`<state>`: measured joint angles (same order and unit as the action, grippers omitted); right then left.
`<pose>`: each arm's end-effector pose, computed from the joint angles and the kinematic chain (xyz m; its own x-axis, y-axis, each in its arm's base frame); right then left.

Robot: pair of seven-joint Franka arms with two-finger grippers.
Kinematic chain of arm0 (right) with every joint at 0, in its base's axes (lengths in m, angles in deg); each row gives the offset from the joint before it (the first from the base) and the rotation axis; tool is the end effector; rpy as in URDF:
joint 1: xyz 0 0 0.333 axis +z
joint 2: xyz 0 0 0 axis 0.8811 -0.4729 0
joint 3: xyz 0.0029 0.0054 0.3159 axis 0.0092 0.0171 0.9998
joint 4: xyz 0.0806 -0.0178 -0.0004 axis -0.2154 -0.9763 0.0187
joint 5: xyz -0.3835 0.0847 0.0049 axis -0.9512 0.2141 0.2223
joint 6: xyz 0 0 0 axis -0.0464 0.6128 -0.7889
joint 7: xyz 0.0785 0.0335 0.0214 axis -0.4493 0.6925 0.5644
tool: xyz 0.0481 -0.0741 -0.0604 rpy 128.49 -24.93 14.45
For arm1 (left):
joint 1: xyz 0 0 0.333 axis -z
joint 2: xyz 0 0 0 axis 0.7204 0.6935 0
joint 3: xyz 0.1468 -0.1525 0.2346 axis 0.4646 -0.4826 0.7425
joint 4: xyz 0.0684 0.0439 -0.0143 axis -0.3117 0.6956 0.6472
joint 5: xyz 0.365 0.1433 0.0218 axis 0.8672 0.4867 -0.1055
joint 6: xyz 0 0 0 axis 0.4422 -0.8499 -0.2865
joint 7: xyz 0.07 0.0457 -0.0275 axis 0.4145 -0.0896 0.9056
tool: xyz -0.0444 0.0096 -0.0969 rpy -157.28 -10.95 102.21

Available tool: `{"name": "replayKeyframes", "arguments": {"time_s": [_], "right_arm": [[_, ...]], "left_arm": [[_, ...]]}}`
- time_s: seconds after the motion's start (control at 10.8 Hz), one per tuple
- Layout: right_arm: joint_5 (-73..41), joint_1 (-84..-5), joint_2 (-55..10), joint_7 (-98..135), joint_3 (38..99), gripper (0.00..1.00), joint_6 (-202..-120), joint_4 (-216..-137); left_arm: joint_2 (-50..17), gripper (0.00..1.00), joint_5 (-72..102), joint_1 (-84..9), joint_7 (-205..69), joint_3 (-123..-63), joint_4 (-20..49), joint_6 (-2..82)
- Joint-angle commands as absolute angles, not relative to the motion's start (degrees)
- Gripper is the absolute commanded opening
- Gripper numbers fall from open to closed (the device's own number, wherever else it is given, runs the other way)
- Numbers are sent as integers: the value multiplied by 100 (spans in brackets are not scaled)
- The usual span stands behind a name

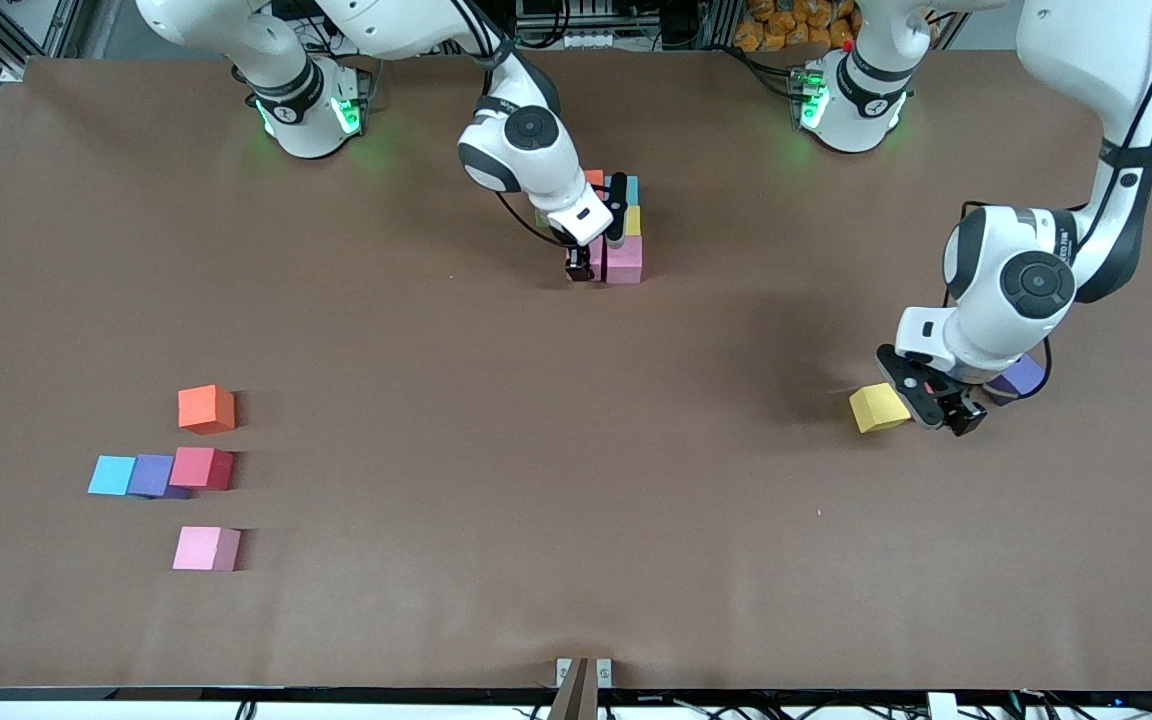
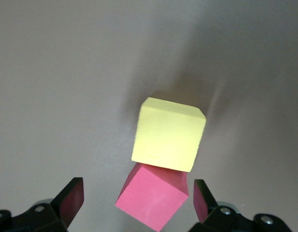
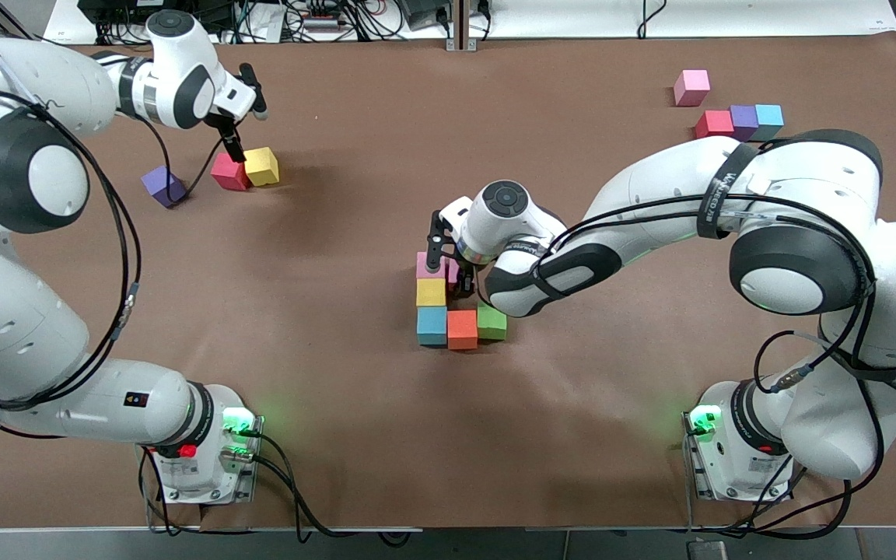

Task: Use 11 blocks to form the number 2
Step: 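Grasp the yellow cube with the left gripper while the right gripper withdraws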

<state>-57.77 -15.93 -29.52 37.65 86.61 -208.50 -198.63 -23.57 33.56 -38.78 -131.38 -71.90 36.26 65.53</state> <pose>0.3103 0.5078 0.1830 0.0912 0.9712 0.2201 0.9948 -0.0987 0.0234 0.5824 -0.0437 0.2658 0.3584 -0.9300 -0.0812 -0.9308 -0.3493 -0.1076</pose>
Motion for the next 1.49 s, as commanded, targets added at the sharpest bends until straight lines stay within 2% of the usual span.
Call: {"name": "replayKeyframes", "arguments": {"time_s": [0.0,0.74,0.84,0.93,1.39], "right_arm": [[-5862,-1467,-3062,3659,8539,19,-20957,-19760],[-5836,-1441,-3184,3564,8539,19,-21089,-19699],[-5827,-1414,-3185,3484,8556,39,-21089,-19664],[-5827,-1423,-3185,3231,8556,99,-21080,-19655],[-5836,-1484,-3071,3176,8556,100,-21037,-19655]], "left_arm": [[-2316,100,2942,-3827,-13930,-7145,3547,6529],[-1860,100,2439,-3818,-14900,-7145,3283,6538],[-1833,100,2404,-3818,-14900,-7145,3266,6555],[-1781,100,2308,-3818,-14900,-7145,3239,6555],[-1657,100,2211,-3748,-14883,-7145,3195,6590]]}}
